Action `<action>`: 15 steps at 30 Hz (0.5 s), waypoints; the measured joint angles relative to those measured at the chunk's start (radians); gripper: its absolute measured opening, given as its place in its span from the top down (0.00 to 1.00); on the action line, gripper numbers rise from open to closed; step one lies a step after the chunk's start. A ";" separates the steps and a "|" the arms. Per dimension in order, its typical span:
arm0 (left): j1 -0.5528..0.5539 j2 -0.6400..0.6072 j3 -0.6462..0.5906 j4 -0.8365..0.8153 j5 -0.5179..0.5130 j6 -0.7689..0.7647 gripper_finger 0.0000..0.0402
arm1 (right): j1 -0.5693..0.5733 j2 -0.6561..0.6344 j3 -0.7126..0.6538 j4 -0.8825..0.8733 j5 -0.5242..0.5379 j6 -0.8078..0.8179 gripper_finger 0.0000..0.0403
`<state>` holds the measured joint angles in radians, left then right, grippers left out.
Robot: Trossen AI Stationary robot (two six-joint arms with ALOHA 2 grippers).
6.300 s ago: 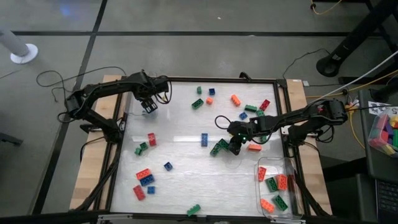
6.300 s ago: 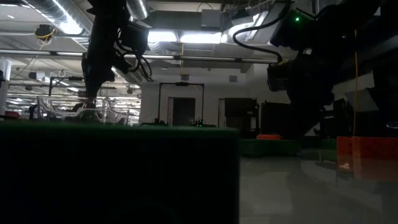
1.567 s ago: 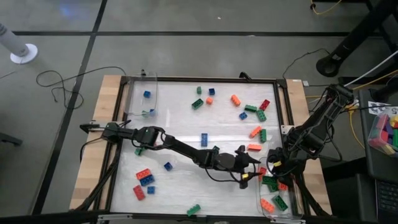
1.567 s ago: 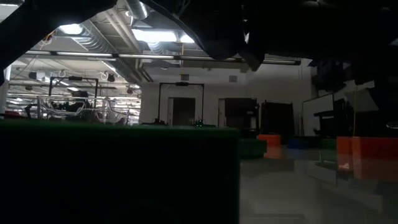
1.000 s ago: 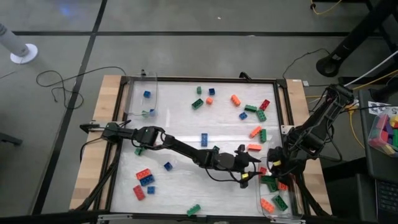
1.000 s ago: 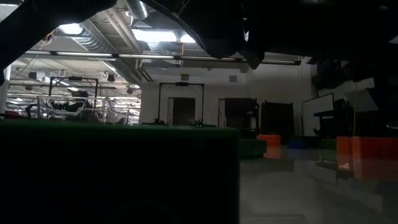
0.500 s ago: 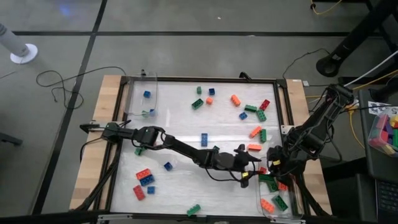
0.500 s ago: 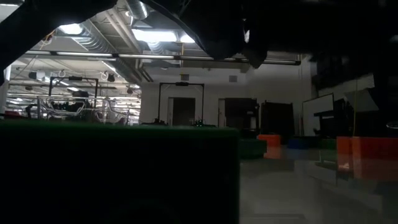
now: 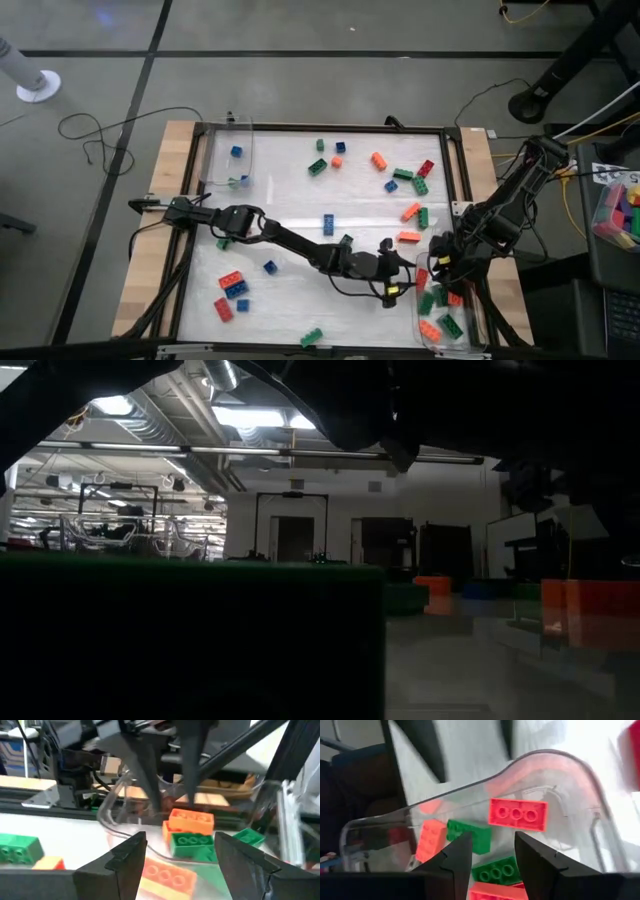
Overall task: Sort blocks by size
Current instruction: Put the 8 stud green game piece into the bottom transparent bin
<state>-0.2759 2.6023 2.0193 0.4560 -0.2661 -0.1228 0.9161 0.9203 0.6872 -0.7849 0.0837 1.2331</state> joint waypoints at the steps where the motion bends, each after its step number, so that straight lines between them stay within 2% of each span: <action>1: 0.004 -0.006 0.000 -0.019 0.000 0.016 0.44 | 0.000 0.000 0.000 0.012 -0.005 0.000 0.63; 3: 0.012 -0.027 0.000 -0.085 -0.002 0.045 0.44 | 0.000 0.000 0.000 0.035 -0.007 0.000 0.63; 7: 0.030 -0.113 0.000 -0.366 -0.003 0.044 0.44 | 0.000 0.000 0.000 0.071 -0.006 0.000 0.63; 11: 0.049 -0.190 0.001 -0.701 -0.005 -0.137 0.44 | 0.000 0.000 0.000 0.090 -0.005 -0.006 0.63; 15: 0.056 -0.205 0.001 -0.961 -0.021 -0.350 0.44 | 0.000 0.000 0.000 0.086 0.018 -0.007 0.63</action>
<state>-0.2199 2.3974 2.0199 -0.5052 -0.2875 -0.4728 0.9161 0.9203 0.6872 -0.6993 0.1021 1.2261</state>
